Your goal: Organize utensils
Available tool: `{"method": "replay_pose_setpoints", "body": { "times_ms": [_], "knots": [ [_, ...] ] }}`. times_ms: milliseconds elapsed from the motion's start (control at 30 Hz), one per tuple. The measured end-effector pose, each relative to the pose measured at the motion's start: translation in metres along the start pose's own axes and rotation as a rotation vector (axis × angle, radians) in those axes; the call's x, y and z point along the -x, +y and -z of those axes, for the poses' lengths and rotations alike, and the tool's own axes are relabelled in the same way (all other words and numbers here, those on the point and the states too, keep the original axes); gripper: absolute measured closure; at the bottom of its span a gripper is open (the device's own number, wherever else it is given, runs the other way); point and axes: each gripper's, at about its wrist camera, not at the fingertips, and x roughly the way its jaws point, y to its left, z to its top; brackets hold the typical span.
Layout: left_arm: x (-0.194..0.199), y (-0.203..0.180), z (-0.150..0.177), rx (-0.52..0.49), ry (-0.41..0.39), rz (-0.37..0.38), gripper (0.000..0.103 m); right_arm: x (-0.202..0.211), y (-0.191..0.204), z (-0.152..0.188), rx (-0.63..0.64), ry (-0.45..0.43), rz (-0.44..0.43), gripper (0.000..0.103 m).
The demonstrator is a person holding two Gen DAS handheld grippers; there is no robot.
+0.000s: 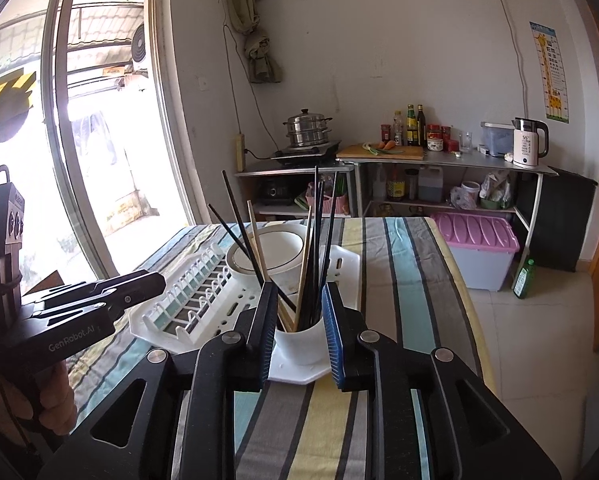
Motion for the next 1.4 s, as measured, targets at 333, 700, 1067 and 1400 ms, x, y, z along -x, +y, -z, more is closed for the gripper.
{"method": "replay_pose_setpoints", "body": {
  "times_ms": [333,700,1067,1400],
  "knots": [
    [0.049,-0.011,0.069,-0.009,-0.005,-0.045,0.073,0.061,0.022,0.059,0.004,-0.034,0.02,0.065],
    [0.101,-0.014,0.133,-0.04,-0.017,-0.072,0.071,0.102,0.045,0.116,0.025,-0.029,0.035,0.064],
    [0.129,-0.026,0.172,-0.063,-0.039,-0.055,0.071,0.126,0.067,0.15,0.06,-0.046,0.056,0.064],
    [0.135,-0.026,0.173,-0.061,-0.065,-0.072,0.071,0.124,0.07,0.155,0.063,-0.038,0.05,0.064]
  ]
}}
